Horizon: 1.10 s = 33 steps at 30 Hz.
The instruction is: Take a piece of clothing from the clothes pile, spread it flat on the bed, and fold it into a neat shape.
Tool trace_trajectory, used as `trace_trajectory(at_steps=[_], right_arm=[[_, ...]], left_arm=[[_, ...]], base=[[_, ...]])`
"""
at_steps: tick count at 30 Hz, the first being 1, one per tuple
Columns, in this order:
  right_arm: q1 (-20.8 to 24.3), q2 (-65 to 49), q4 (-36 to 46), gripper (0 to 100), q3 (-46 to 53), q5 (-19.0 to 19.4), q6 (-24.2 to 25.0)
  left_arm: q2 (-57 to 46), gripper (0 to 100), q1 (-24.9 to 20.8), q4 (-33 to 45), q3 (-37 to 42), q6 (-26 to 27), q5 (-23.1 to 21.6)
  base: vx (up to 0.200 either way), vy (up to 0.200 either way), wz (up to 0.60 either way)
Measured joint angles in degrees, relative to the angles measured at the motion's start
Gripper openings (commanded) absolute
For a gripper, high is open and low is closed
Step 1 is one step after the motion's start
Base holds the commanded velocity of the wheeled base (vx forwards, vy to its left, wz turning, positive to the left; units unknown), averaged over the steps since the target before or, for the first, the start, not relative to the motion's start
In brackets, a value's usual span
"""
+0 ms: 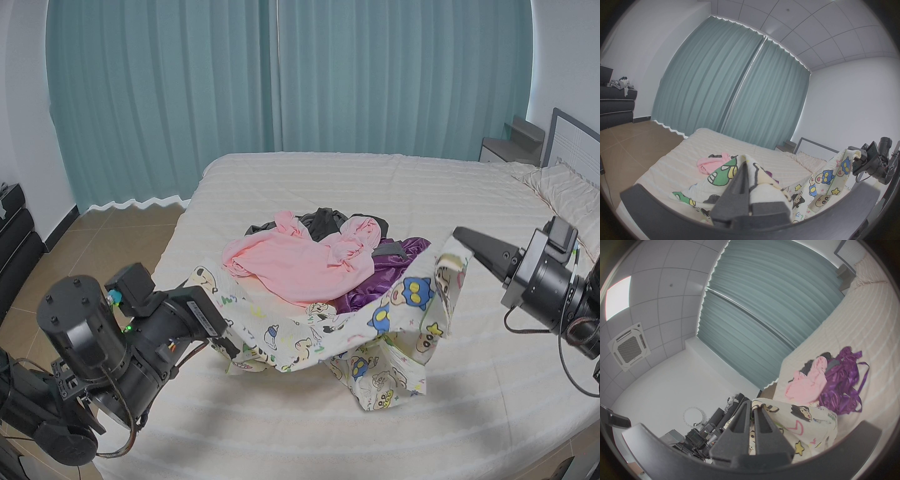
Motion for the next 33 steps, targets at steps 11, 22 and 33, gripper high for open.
trace_trajectory(at_steps=[11,22,33], right_arm=[[3.0,5.1,-0.5,0,3.8,-0.2,4.1],[3.4,8.5,-5.3,0,5.0,-0.3,6.2],[3.4,8.9,-7.1,0,6.5,-0.6,6.1]], left_arm=[[4.9,0,-1.9,-0.1,2.7,-7.3,0.2],[11.3,0,-2.0,-0.4,0.9,-8.6,1.0],[11.9,0,-2.4,-0.5,0.7,-9.4,3.5]], base=[[0.0,0.0,0.0],[-0.018,0.0,0.0],[-0.2,0.0,0.0]])
